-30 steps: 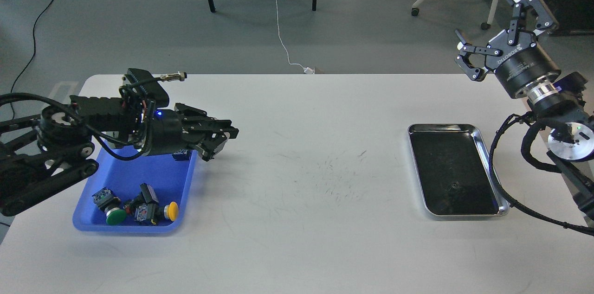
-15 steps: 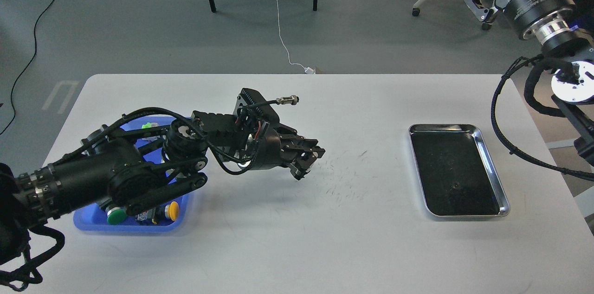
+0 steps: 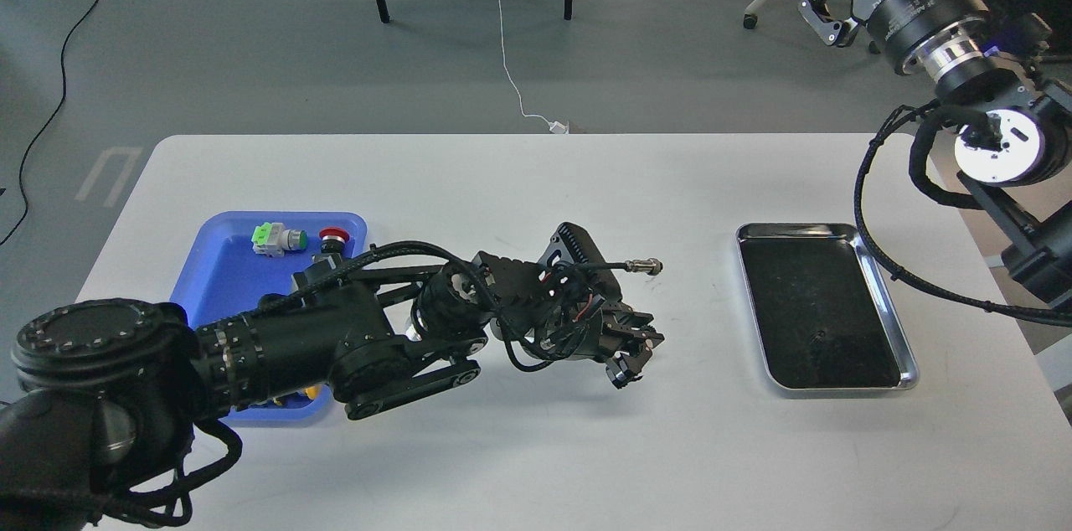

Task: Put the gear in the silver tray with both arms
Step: 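Open the left gripper to set the gear on the table, then raise the left arm away and bring the right gripper toward the gear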

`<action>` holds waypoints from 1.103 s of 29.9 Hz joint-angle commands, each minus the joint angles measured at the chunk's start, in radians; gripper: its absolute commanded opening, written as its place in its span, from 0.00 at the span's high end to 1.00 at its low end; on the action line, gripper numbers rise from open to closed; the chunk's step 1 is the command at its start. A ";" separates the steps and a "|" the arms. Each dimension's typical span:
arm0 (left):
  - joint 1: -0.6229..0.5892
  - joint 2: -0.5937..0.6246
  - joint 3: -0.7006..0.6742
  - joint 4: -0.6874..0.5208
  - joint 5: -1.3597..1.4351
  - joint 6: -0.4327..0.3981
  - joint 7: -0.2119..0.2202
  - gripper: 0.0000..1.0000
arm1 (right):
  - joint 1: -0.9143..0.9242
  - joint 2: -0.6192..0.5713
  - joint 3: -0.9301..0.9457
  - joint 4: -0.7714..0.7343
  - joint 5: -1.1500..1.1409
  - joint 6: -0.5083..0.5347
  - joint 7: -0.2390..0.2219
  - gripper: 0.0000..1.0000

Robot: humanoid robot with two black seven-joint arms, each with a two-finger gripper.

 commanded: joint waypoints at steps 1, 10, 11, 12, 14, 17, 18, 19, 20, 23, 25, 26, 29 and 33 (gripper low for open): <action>0.002 -0.003 -0.001 0.016 0.000 0.000 0.000 0.81 | 0.027 0.002 -0.042 -0.002 0.000 0.000 0.000 0.02; 0.008 -0.003 -0.011 0.016 -0.011 0.006 0.001 0.64 | 0.073 -0.001 -0.117 0.000 0.000 0.000 0.000 0.02; 0.008 -0.003 -0.016 0.016 -0.012 0.008 0.001 0.60 | 0.073 -0.003 -0.120 0.000 0.000 0.000 0.000 0.02; 0.008 -0.003 -0.017 0.016 -0.015 0.009 0.001 0.57 | 0.073 -0.003 -0.123 0.000 0.000 0.000 0.000 0.02; 0.008 -0.003 -0.022 0.016 -0.015 0.011 0.000 0.49 | 0.073 -0.007 -0.125 0.000 -0.002 0.000 0.000 0.02; 0.008 0.010 -0.054 0.007 -0.037 0.011 -0.002 0.43 | 0.073 -0.012 -0.126 0.001 -0.002 0.003 -0.002 0.02; 0.008 0.021 -0.071 0.004 -0.058 0.011 -0.002 0.42 | 0.073 -0.015 -0.134 0.004 -0.005 0.003 -0.003 0.02; 0.008 0.036 -0.088 0.004 -0.090 0.011 -0.003 0.41 | 0.075 -0.027 -0.143 0.006 -0.008 0.005 -0.005 0.02; 0.008 0.055 -0.108 0.002 -0.132 0.011 -0.003 0.41 | 0.075 -0.046 -0.155 0.012 -0.020 0.011 -0.003 0.02; 0.007 0.121 -0.151 0.004 -0.279 0.011 -0.011 0.40 | 0.073 -0.109 -0.168 0.044 -0.069 0.023 -0.003 0.02; 0.004 0.177 -0.169 0.004 -0.407 0.011 -0.014 0.40 | 0.073 -0.144 -0.180 0.075 -0.124 0.040 -0.002 0.02; 0.002 0.200 -0.177 0.005 -0.472 0.011 -0.017 0.40 | 0.075 -0.158 -0.192 0.086 -0.157 0.049 0.000 0.02; -0.003 0.268 -0.211 0.014 -0.705 0.011 -0.020 0.40 | 0.095 -0.193 -0.232 0.126 -0.243 0.069 0.006 0.02; -0.004 0.343 -0.254 0.031 -0.995 0.011 -0.022 0.37 | 0.181 -0.196 -0.362 0.133 -0.309 0.074 0.008 0.02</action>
